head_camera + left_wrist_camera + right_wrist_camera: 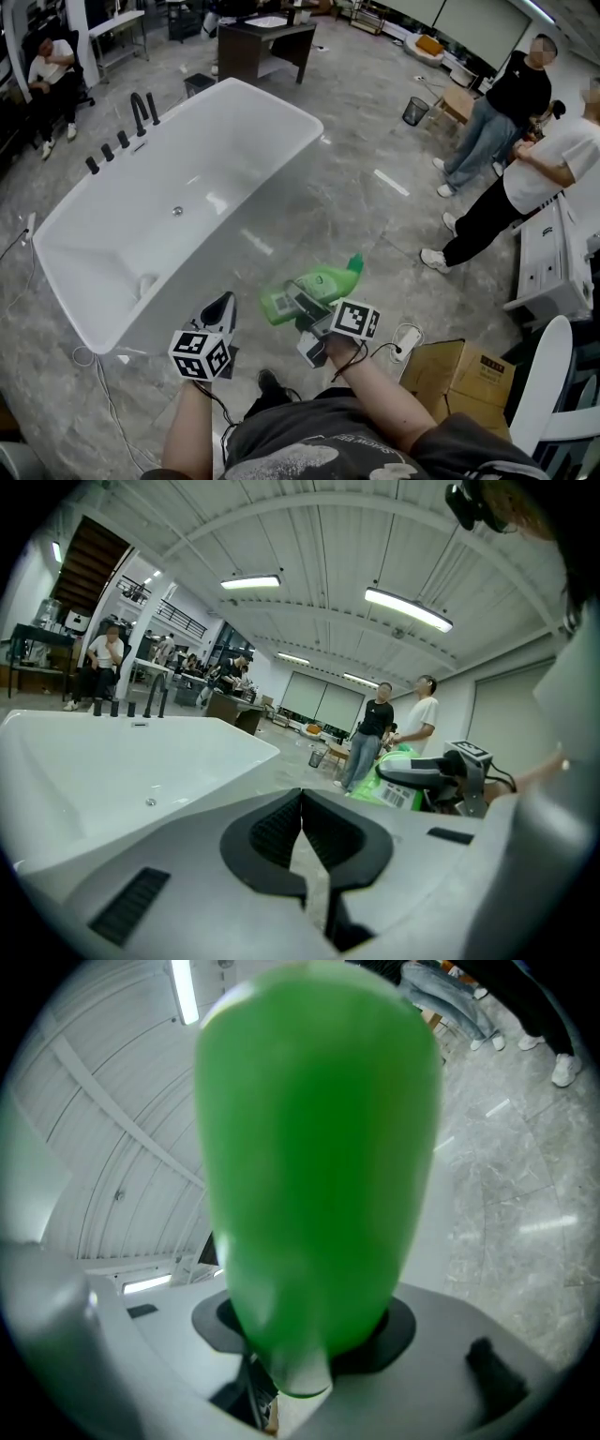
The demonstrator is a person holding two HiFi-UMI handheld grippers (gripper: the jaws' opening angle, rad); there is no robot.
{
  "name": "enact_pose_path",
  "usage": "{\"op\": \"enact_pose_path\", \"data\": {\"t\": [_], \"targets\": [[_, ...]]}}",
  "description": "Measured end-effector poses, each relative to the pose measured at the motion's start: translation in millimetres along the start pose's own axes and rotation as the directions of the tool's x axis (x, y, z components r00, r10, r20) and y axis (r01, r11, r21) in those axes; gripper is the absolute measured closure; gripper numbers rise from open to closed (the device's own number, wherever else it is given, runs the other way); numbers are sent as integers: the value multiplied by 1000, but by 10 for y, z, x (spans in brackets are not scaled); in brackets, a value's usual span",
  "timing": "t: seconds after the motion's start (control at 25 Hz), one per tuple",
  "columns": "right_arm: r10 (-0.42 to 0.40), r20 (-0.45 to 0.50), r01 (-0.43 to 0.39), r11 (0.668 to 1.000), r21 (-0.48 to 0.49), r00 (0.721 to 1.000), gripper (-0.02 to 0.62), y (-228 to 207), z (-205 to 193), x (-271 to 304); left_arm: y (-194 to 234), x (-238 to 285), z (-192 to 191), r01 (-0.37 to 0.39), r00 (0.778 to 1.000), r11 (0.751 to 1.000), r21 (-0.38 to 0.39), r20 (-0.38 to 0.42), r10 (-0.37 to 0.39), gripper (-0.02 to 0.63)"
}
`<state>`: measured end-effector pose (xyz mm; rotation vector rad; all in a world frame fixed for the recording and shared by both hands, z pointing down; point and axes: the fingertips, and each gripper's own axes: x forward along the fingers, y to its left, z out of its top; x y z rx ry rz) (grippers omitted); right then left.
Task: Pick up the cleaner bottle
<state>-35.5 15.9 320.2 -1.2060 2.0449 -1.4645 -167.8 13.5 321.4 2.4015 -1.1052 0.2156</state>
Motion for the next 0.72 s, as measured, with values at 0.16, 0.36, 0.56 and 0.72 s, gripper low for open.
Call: {"op": "enact_pose_path", "data": {"t": [0.16, 0.36, 0.56, 0.72], "targets": [[3, 4, -3, 1000, 4, 1000, 394, -58, 6, -137, -135, 38, -67, 9, 1000, 1000, 1, -2, -9, 592], [1, -14, -1, 1000, -3, 1000, 394, -107, 17, -377, -350, 20, -110, -12, 1000, 1000, 0, 9, 12, 592], [8, -44, -9, 1000, -25, 999, 394, -120, 48, -534, -450, -3, -128, -34, 999, 999, -6, 15, 34, 592], [16, -49, -17, 1000, -20, 999, 394, -135, 104, -565, -516, 43, -155, -32, 999, 999, 1, 4, 32, 592]]}}
